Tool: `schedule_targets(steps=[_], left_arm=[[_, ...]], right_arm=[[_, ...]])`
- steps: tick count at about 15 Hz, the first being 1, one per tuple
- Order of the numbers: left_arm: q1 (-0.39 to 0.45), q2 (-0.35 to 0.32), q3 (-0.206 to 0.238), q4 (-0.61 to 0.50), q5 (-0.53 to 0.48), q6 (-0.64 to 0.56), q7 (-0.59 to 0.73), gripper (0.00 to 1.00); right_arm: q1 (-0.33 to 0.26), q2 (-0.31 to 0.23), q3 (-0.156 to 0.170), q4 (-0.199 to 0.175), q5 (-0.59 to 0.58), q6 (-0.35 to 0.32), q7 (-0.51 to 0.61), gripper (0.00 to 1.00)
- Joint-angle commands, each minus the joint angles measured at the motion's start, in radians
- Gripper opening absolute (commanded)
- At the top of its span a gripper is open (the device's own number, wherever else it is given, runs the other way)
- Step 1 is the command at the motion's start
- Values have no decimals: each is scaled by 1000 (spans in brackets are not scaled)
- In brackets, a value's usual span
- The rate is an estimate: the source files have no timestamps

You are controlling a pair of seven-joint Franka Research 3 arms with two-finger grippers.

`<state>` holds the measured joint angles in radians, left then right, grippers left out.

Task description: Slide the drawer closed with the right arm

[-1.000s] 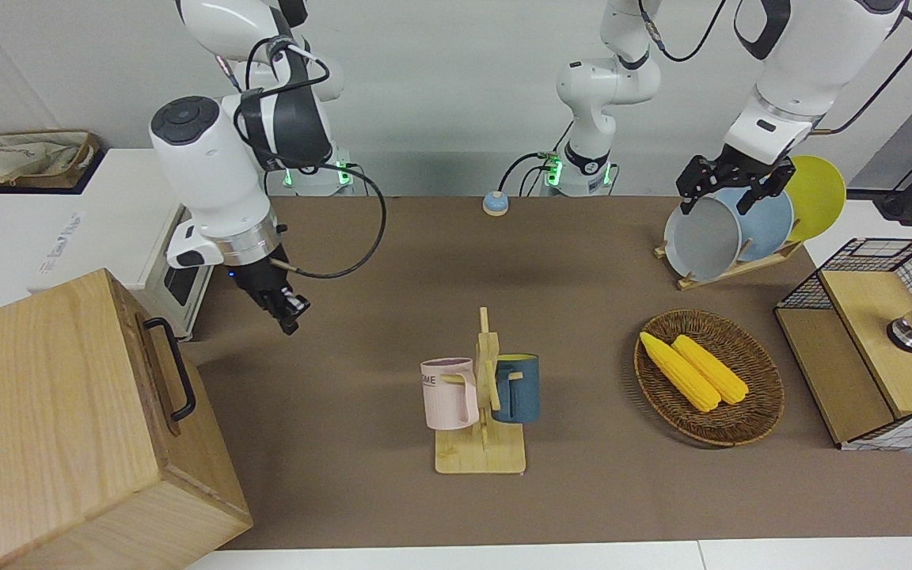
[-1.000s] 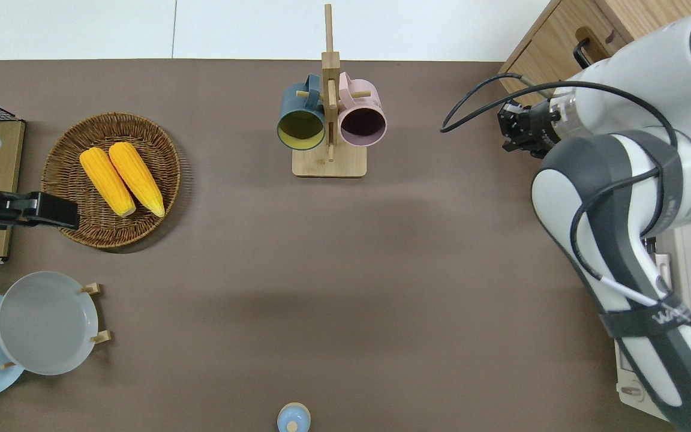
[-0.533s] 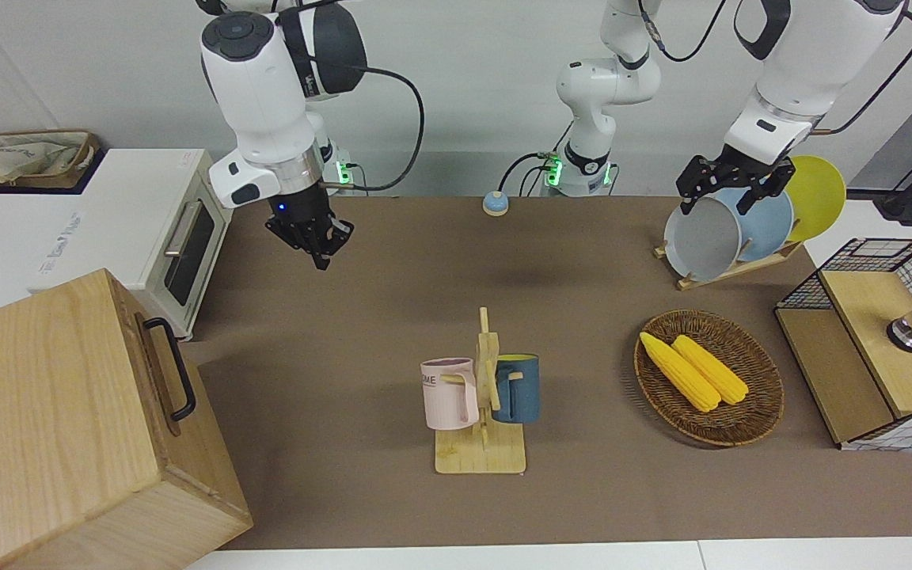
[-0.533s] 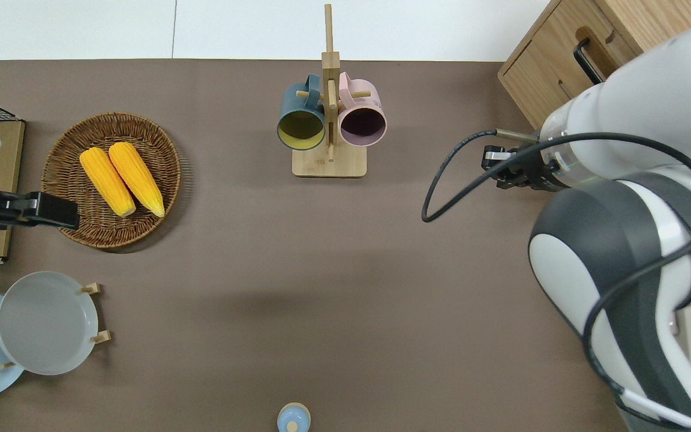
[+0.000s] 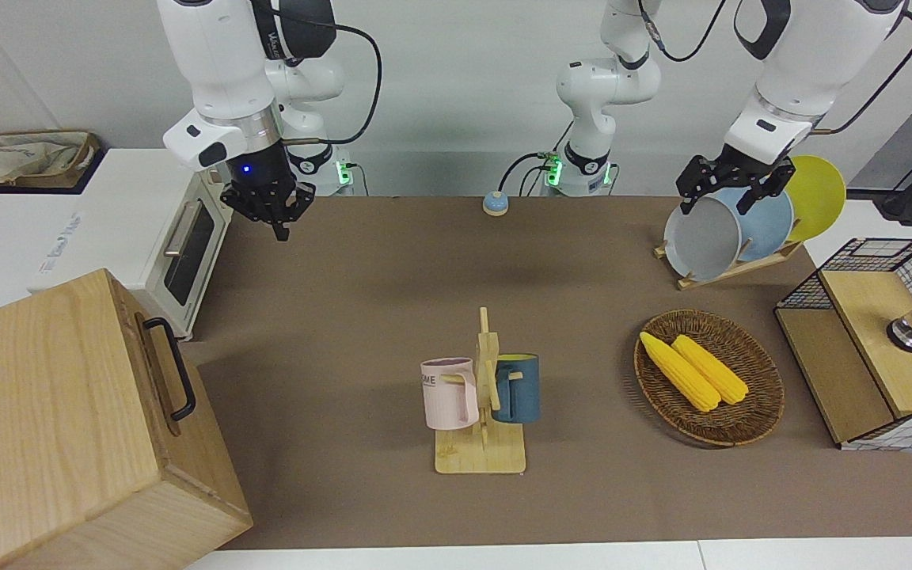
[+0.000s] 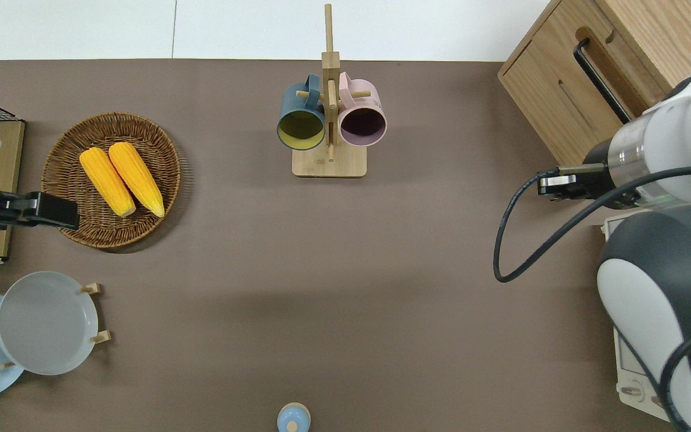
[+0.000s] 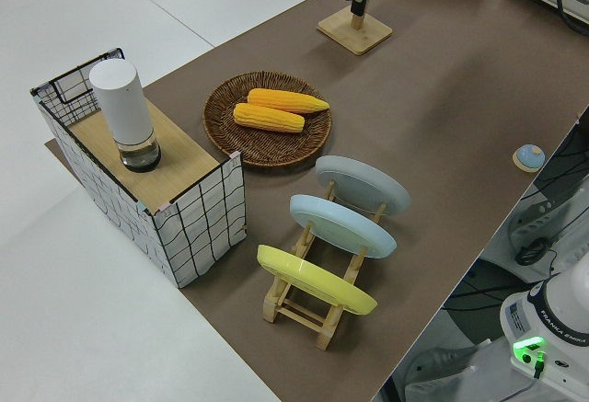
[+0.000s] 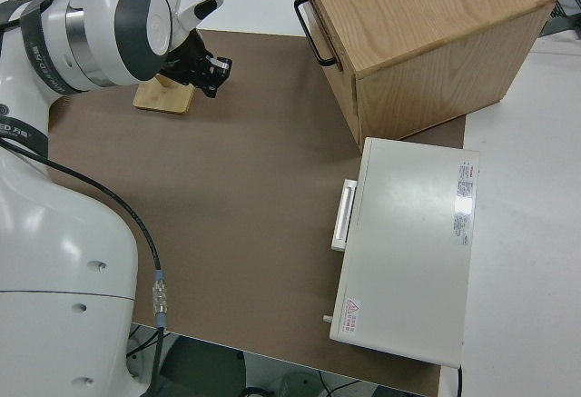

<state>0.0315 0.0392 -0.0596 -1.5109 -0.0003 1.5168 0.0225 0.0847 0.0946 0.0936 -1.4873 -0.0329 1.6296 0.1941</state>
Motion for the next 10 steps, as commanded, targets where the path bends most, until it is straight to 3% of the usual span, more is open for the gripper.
schedule_targets(steps=[1,4,5,10], left_arm=[[4,11,-6,26,17,-20,10,993],[4,11,-6,26,17,-20,10,993],[4,11,-6,26,17,-20,10,993],[4,11,-6,26,17,-20,10,993]], right_arm=[[-11,-21,8,-18,-16,-23,-41,41],[-10,-12,8,13,-19,-27,-39,882],[-14,-12,8,16,-18,-27,-45,980],[-13,-13,9,18,4,-94,-51,983]])
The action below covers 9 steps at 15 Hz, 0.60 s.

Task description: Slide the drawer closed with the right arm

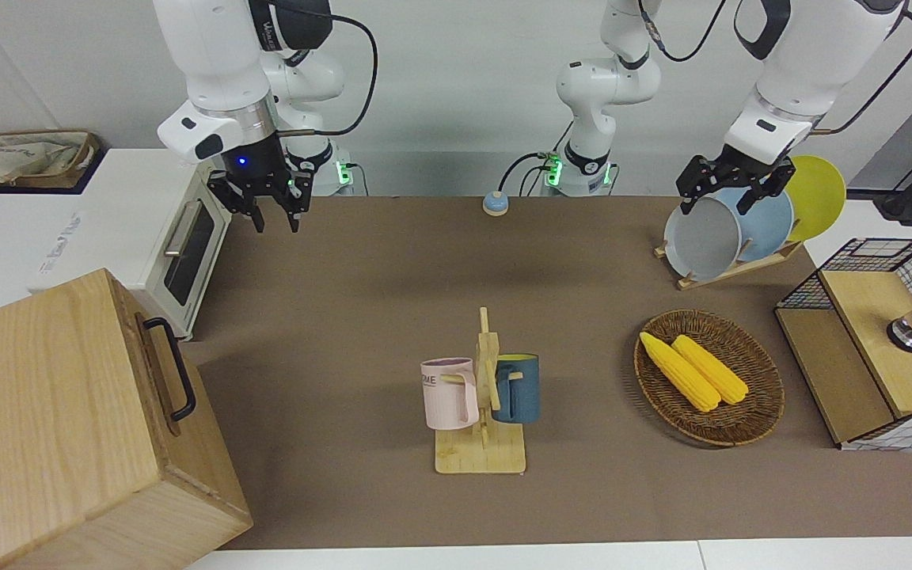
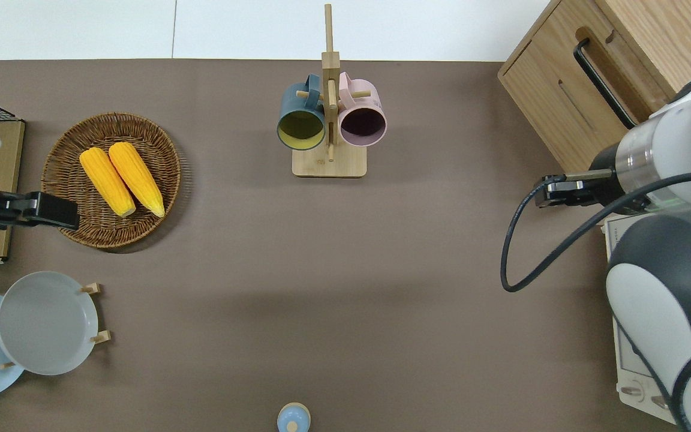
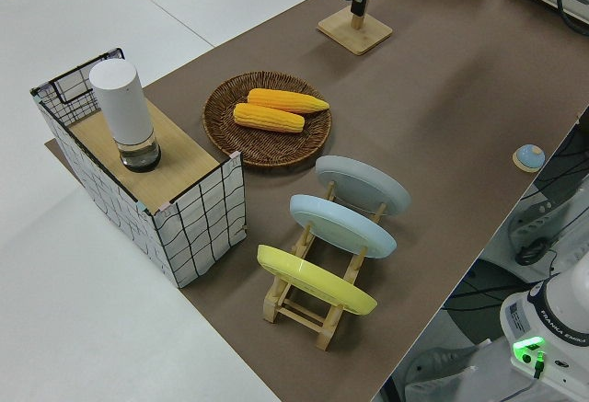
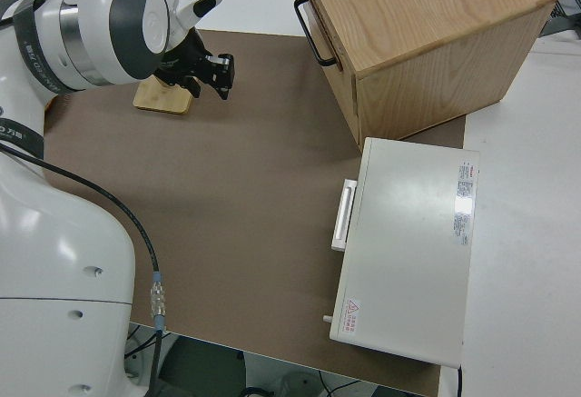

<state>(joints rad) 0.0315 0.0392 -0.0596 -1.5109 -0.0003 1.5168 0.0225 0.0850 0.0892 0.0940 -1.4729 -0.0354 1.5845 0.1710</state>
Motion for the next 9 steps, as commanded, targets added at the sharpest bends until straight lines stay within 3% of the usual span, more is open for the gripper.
schedule_targets(steps=[1,9], left_arm=[[4,11,-6,26,17,-20,10,993],[4,11,-6,26,17,-20,10,993]], right_arm=[[-17,-8,9,3,3,-51,-30,983],[1,-8,12,25,-12,-104,-44,983]])
